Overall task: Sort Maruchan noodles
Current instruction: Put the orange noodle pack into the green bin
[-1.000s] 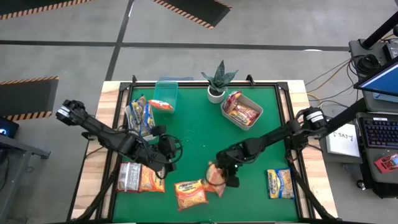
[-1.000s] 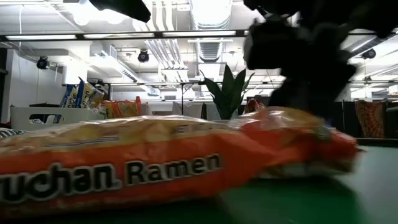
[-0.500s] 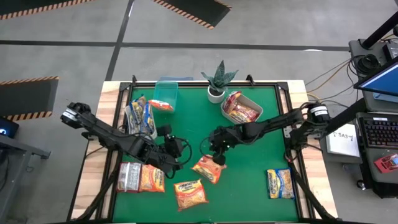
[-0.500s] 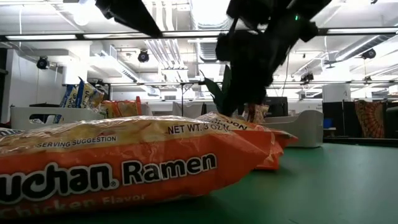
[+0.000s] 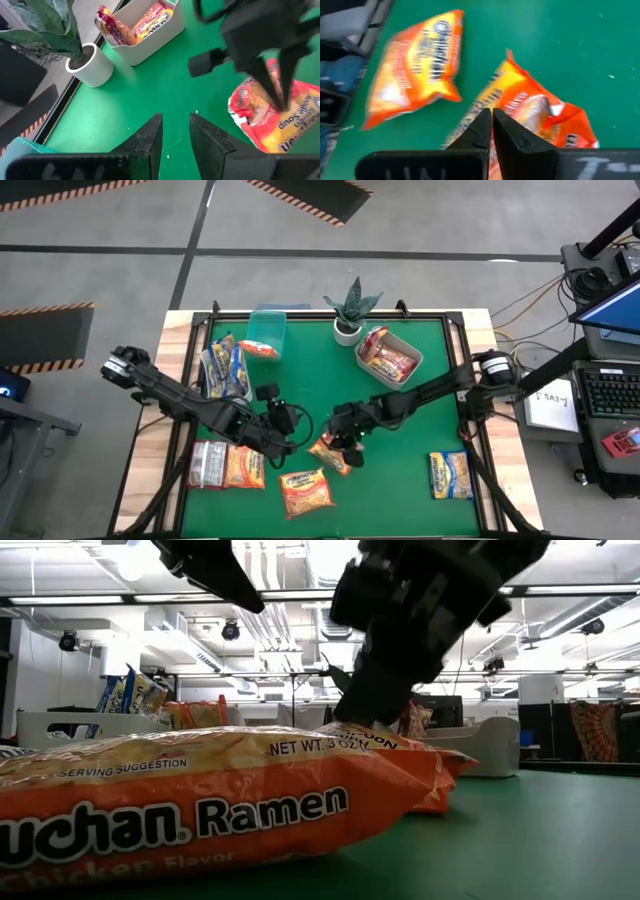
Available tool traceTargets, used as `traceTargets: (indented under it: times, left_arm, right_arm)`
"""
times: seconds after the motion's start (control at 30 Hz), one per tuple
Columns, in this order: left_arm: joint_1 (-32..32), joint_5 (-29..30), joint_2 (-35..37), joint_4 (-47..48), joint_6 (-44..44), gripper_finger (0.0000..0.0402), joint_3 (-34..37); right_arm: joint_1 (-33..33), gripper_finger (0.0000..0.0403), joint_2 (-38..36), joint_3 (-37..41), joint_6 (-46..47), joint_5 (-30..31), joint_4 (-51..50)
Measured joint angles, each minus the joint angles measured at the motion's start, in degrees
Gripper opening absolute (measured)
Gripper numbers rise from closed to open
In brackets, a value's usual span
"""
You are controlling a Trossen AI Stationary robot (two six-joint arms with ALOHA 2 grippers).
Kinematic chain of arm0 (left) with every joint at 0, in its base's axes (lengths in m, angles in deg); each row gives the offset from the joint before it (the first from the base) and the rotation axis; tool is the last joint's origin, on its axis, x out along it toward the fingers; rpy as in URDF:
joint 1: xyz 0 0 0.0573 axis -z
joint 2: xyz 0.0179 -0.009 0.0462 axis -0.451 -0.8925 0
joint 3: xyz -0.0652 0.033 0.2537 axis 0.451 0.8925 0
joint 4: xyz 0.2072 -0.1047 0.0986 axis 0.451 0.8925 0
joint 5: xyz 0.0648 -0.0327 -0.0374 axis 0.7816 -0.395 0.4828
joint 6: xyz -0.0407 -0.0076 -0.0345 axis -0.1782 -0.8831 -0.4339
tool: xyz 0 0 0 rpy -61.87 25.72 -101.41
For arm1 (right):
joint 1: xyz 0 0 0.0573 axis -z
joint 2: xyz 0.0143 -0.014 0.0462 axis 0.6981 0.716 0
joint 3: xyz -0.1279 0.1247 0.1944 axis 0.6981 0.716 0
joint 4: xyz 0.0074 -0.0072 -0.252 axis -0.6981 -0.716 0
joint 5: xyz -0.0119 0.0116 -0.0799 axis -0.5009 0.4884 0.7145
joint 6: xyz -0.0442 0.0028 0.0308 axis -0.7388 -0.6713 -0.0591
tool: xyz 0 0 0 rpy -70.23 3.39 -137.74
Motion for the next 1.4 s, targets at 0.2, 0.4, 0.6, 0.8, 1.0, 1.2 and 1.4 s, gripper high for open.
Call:
traceTargets:
  times: [0.2, 0.4, 0.6, 0.8, 1.0, 1.2, 1.4]
  left_arm:
    - [0.0, -1.2, 0.0, 0.0, 0.0, 0.0079, 0.0]
    - [-0.2, -1.6, 0.0, 0.1, 1.7, 0.0079, 0.2]
    - [-1.1, -10.9, -0.2, -2.6, 4.6, 0.0078, 3.2]
    - [-3.1, -13.7, -0.2, -13.1, 7.9, 0.0077, 9.9]
    - [-6.4, -16.5, -0.2, -28.8, 9.4, 0.0077, 18.1]
    - [-7.4, -19.3, -0.2, -41.2, 10.4, 0.0077, 24.5]
    - [-7.4, -19.4, -2.8, -46.6, 9.8, 0.0077, 26.3]
  right_arm:
    - [3.8, 0.0009, 4.8, -2.4, 2.2, 11.0, 2.8]
    - [5.6, 0.0009, 4.6, -6.2, 0.5, 11.9, 0.1]
    - [6.0, 0.0009, -0.9, -8.7, -0.7, 11.9, -10.5]
    - [6.1, 0.0009, -5.3, -6.9, 1.4, 11.9, -14.5]
    - [6.5, 0.0009, -6.0, -4.2, 7.4, 12.1, -14.9]
    - [6.6, 0.0015, -5.4, -3.8, 13.2, 12.0, -14.9]
    - [8.8, 0.0082, -5.4, -3.8, 16.9, 6.6, -14.8]
